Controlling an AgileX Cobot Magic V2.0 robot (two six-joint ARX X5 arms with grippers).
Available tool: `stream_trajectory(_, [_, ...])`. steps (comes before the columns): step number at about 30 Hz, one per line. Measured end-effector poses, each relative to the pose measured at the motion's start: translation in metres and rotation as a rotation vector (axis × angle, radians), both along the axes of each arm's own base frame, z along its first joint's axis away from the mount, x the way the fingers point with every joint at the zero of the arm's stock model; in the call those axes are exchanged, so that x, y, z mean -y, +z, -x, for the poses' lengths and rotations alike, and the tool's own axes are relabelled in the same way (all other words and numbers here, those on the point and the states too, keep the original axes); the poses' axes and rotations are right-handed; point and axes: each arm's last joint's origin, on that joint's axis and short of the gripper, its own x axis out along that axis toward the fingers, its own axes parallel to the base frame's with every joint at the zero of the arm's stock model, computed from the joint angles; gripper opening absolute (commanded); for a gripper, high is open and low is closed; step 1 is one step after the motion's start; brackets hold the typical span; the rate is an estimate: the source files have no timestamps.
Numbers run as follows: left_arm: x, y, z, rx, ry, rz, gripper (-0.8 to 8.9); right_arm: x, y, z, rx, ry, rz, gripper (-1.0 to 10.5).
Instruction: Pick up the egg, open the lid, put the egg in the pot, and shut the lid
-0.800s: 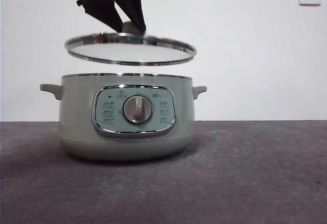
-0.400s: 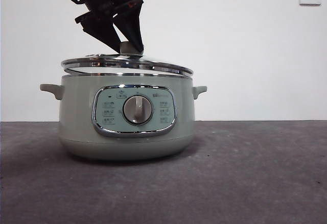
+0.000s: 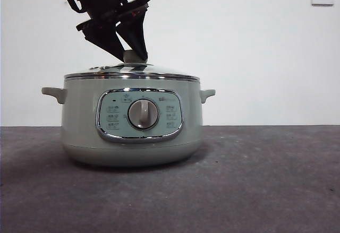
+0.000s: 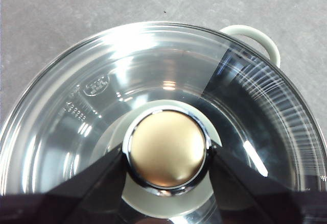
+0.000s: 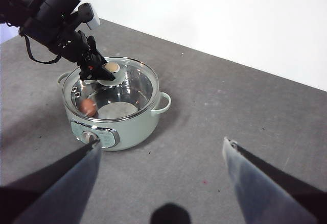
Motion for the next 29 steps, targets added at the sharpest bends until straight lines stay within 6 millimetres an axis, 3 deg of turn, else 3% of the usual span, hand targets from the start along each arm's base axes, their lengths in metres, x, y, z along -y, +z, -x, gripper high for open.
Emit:
stream_trajectory(7, [0.0,-0.001,0.001,0.0,0.0,0.003,0.19,0.0,0.0,0.0,0.0,0.0,0.0,4.1])
stream_trajectory(11, [0.0,-0.001,0.001,-0.001,0.0,0.003,2.78,0.0,0.0,0.0,0.0,0.0,0.0,4.1])
stream_trajectory(13, [-0.001,-0.001,0.001,-0.003,0.002,0.003,3.42,0.0,0.0,0.0,0.0,0.0,0.0,4.1])
stream_trajectory(19, [-0.002,0.001,0.001,-0.009,0.005,0.0,3.46,0.0,0.0,0.0,-0.002,-0.002,-0.004,4.1])
stream_trajectory(29, [-0.011,0.029,0.019,0.034,0.009,0.023,3.47,0.0,0.0,0.0,-0.004,-0.003,-0.006,4.1])
